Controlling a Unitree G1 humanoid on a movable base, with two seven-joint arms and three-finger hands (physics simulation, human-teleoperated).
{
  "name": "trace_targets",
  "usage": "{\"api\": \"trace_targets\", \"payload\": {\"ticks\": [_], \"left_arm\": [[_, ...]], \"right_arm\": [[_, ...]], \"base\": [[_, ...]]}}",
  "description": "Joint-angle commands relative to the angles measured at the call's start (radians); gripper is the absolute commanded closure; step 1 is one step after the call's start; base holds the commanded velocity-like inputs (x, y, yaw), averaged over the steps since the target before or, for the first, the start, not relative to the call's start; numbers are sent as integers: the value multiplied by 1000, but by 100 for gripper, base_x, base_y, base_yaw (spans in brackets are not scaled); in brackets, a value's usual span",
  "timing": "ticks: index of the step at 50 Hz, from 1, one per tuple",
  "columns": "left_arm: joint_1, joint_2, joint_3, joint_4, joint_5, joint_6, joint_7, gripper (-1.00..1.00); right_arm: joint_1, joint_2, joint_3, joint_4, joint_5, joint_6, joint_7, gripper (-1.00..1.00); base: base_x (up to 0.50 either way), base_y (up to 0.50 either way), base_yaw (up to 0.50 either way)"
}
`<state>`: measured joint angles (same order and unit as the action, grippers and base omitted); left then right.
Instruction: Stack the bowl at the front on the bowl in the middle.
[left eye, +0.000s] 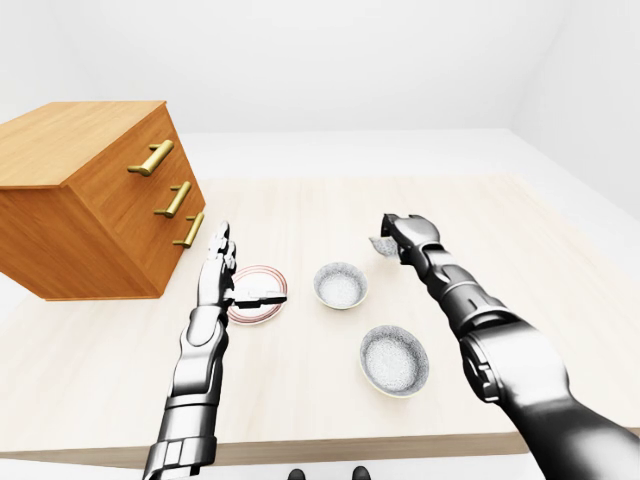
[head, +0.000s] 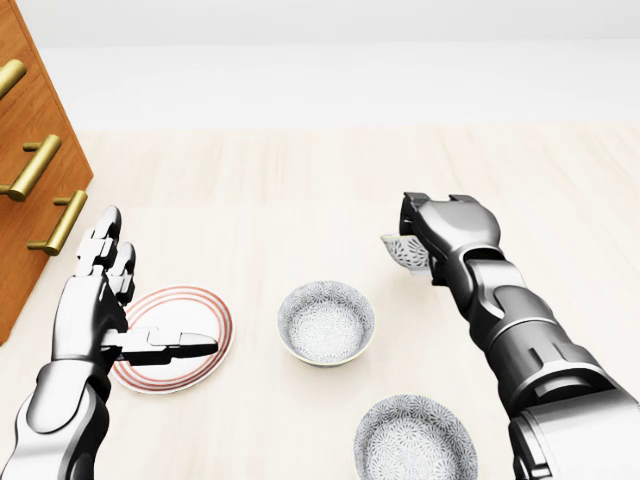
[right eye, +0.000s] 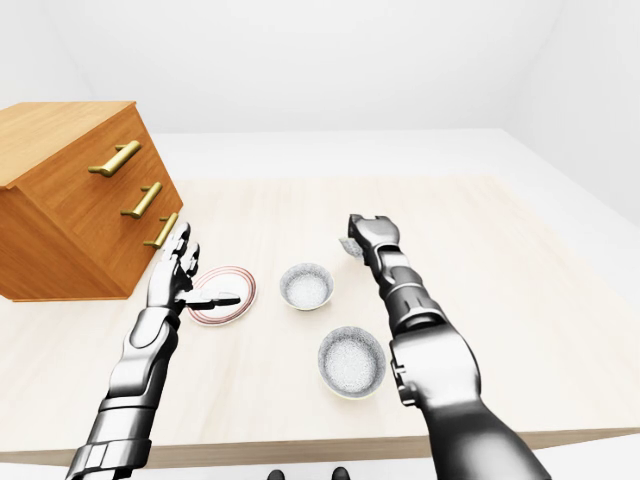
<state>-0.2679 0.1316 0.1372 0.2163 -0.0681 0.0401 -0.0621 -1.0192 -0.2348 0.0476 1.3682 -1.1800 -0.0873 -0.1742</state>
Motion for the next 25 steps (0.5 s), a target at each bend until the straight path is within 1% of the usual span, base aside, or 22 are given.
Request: {"api": "trace_targets", "payload": {"ticks": [1, 11, 14, 16, 18, 19, 25], "left_arm": [[1, -1, 0, -8, 1, 5, 0, -100], [3, -1, -1, -8, 3, 3, 1, -100], [5, -2, -2, -14, 5, 6, 1, -100], [8, -4, -3, -26, 5, 13, 3, -100], [9, -4, -3, -24, 6, 11, 2, -100], [12, -6, -5, -34, 7, 17, 3, -100], [13, -8, -5, -40, 9, 21, 3, -100]], "right_arm": [[-27, -21, 8, -28, -16, 0, -58, 100], [1, -35, 16, -105, 28, 0, -92, 100], [19, -33, 14, -153, 49, 0, -82, 100], [41, -32, 15, -202, 58, 0, -75, 100], [64, -29, 14, -246, 65, 0, -60, 100], [89, -26, 10, -293, 73, 0, -40, 100], [200, -8, -8, -528, 106, 0, 67, 100]], "base": [[0, 0, 0], [0, 0, 0], [0, 0, 0], [0, 0, 0], [0, 0, 0], [0, 0, 0], [0, 0, 0]]}}
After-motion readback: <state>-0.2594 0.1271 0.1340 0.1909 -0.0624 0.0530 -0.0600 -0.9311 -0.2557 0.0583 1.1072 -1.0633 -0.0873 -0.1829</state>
